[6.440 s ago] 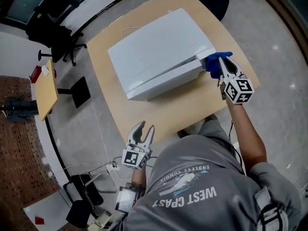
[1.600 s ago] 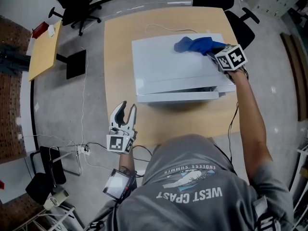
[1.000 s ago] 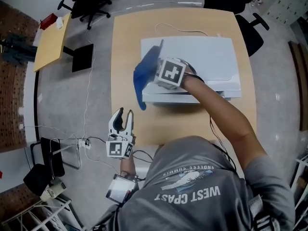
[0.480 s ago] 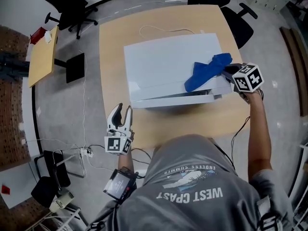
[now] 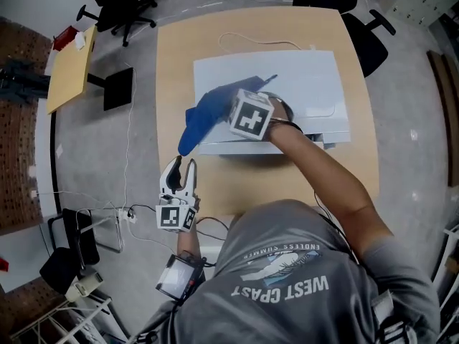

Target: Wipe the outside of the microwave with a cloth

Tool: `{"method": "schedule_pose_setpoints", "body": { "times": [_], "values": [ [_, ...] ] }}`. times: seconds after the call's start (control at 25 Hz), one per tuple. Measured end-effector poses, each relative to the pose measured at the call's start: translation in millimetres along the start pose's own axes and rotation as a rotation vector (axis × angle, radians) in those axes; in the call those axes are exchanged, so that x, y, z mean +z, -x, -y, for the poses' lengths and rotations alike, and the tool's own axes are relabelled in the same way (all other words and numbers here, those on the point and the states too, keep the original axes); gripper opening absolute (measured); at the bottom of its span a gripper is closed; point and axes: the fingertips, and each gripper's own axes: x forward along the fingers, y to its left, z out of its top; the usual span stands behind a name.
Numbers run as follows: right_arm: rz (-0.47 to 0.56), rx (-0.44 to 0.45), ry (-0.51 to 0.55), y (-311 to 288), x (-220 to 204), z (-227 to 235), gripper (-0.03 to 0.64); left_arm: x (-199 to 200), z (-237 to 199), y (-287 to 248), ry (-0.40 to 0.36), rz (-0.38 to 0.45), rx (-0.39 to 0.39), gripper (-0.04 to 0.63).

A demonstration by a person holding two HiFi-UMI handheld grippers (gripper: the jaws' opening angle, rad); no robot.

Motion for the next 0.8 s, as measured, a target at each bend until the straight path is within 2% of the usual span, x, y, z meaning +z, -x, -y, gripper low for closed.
{"method": "schedule_pose_setpoints", "body": {
  "times": [0.12,0.2,0.28,0.4,0.6,0.68,0.8],
  "values": [
    [-0.015,0.064,0.033,-28.0,25.4,-17.6,0.052,-0.2,-8.6,13.2,0.010,0.004,0.040,0.158],
    [0.022,0.108,-0.034,-23.2,17.6,-20.4,0.052,-1.6,-12.0,19.7,0.009,0.007,0.056,0.157],
    [0.072,0.115,-0.099,-1.6,-1.8,-11.3,0.052,-4.1,-13.9,21.9,0.005,0.006,0.059,0.157],
    [0.062,0.037,-0.203,45.1,-68.0,23.5,0.052,-5.3,-12.9,16.1,0.011,0.001,0.052,0.156],
    [0.031,-0.201,-0.457,153.8,-203.4,98.3,0.052,-1.5,11.5,-5.8,-0.021,-0.029,-0.002,0.157],
    [0.009,-0.272,-0.507,184.4,-234.6,119.6,0.052,1.7,21.3,-13.6,-0.037,-0.041,-0.014,0.157],
    [-0.026,-0.304,-0.475,192.5,-242.2,143.1,0.052,6.5,34.7,-19.4,-0.080,-0.067,-0.025,0.156]
  ]
}}
